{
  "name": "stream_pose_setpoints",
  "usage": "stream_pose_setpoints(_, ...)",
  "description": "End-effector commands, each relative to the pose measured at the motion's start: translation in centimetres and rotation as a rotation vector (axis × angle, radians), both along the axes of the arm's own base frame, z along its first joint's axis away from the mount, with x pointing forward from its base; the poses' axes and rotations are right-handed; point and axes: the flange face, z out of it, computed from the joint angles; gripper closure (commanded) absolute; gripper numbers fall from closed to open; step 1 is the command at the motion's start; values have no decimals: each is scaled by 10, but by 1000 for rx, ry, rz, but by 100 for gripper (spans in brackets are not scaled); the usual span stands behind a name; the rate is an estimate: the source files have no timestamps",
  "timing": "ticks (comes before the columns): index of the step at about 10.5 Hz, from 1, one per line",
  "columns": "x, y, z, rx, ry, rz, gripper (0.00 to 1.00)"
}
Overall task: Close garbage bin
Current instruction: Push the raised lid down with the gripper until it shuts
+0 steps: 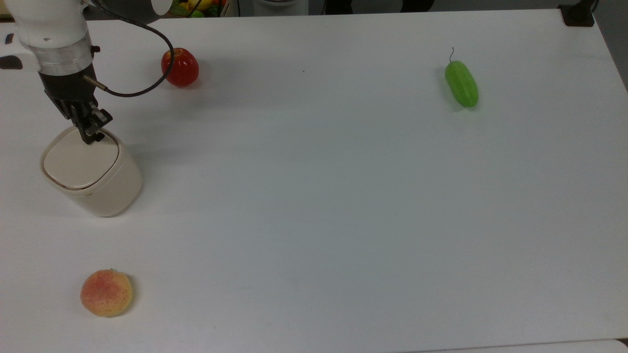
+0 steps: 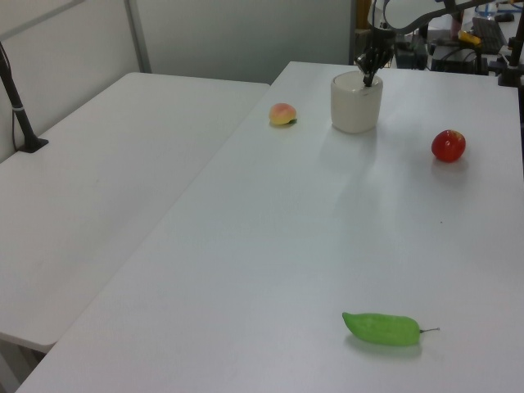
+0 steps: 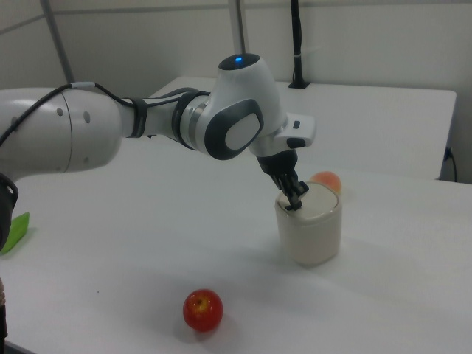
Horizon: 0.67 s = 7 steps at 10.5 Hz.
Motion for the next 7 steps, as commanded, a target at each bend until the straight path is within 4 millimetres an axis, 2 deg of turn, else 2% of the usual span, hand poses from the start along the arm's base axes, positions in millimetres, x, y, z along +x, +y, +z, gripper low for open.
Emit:
stream_pose_setpoints(1,-1,3,-24,19,40,-5,100)
stream_pose_setpoints(5,-1,3,-20,19,37,-11,100)
stream_pose_setpoints(7,-3,11,8,12,8,2,100)
